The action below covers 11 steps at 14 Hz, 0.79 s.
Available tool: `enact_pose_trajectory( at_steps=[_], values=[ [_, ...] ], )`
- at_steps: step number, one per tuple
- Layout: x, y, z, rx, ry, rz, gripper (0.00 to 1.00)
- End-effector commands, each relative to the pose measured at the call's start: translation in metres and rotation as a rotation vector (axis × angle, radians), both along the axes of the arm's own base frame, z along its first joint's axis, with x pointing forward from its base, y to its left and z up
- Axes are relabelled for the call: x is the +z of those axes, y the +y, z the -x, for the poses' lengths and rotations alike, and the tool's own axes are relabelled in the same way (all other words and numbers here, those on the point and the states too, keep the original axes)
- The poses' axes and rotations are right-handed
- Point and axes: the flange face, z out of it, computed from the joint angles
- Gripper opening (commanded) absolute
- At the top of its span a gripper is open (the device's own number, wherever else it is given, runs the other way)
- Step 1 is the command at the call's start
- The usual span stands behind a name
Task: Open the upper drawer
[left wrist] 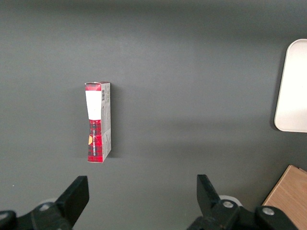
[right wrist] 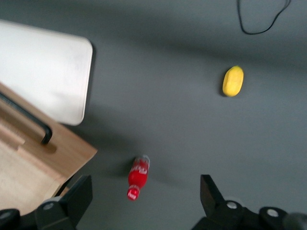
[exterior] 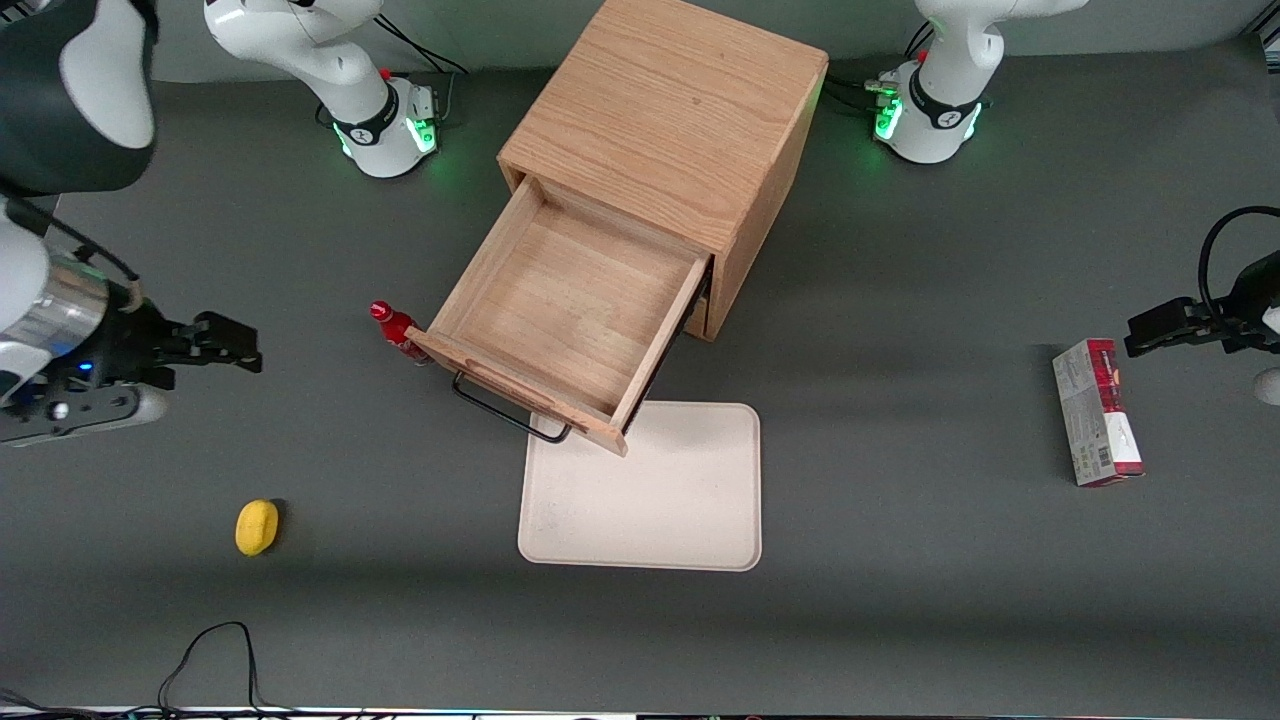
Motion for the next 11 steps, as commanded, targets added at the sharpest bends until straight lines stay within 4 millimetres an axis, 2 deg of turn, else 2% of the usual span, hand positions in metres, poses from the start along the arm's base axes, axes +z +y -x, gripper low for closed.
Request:
enact_pose_trajectory(
  at_steps=[1, 2, 4, 7, 11],
  values=[
    [-0.005, -0.031, 0.033, -0.058, -0.029, -0.015, 1.00],
    [-0.006, -0.045, 0.040, -0.076, -0.039, -0.022, 1.00],
    [-0.012, -0.057, 0.049, -0.085, -0.050, -0.024, 1.00],
    [-0.014, -0.078, 0.050, -0.114, -0.047, -0.022, 1.00],
    [-0.009, -0.087, 0.049, -0.082, -0.058, 0.053, 1.00]
  ],
)
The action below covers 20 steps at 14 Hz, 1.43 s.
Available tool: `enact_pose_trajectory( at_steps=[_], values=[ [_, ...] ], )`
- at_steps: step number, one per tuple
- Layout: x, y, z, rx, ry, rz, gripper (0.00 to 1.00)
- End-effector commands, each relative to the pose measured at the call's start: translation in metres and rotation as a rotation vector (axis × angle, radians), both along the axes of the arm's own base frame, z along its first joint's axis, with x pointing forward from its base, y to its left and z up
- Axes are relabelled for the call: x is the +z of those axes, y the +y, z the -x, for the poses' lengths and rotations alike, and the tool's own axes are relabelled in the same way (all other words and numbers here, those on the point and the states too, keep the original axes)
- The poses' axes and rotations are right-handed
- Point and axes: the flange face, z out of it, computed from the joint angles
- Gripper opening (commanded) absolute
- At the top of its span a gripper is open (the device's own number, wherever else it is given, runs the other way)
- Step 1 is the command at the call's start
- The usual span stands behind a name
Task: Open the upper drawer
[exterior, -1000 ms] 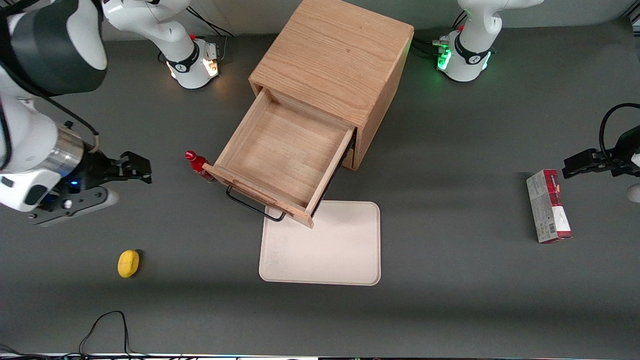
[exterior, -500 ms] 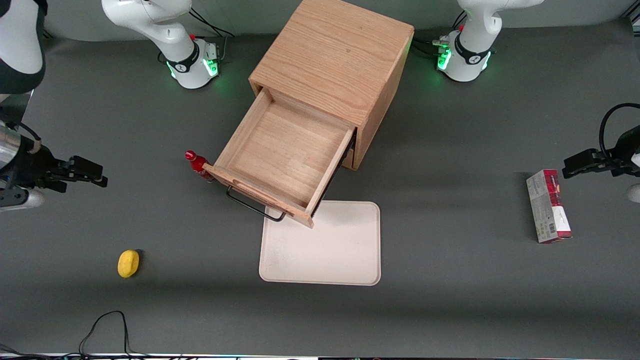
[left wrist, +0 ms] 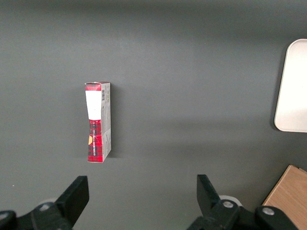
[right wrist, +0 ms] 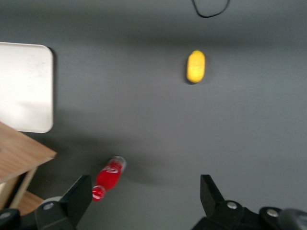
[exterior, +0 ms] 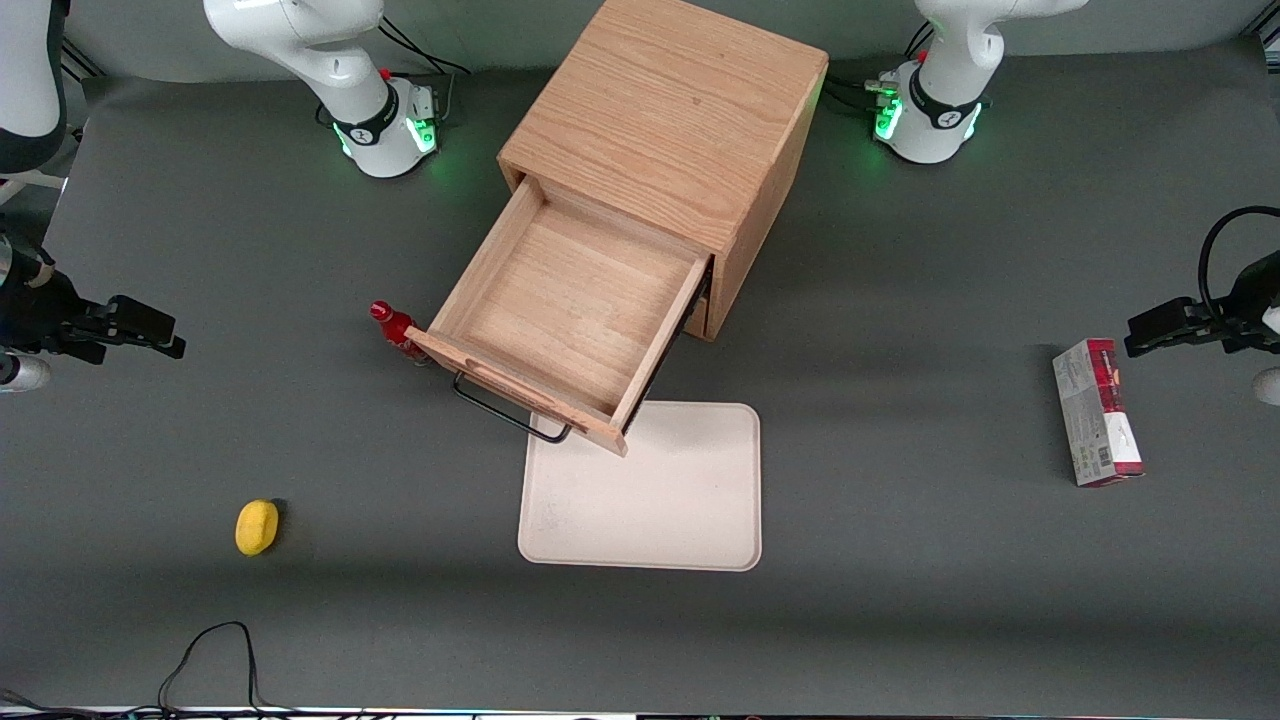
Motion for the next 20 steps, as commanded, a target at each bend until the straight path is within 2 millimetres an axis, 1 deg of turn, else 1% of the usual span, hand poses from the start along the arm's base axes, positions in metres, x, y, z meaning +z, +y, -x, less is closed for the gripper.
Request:
enact_pose_trajectory(
  at_steps=[1, 5, 6, 10, 13, 20],
  values=[
    [0.0082, 0.0012, 0.0066, 0.018, -0.018, 0.026, 1.00],
    [0.0026, -0.0019, 0.0071, 0.002, -0.010, 0.003, 1.00],
    [0.0030, -0.0074, 0.0082, -0.009, -0.012, 0.000, 1.00],
    [0.0022, 0.0004, 0.0069, -0.001, -0.005, -0.002, 1.00],
    [0.0057, 0.0003, 0.0031, 0.008, -0.011, 0.003, 1.00],
    [0.0009, 0.0005, 0.0042, 0.001, 0.012, 0.011, 1.00]
  ],
)
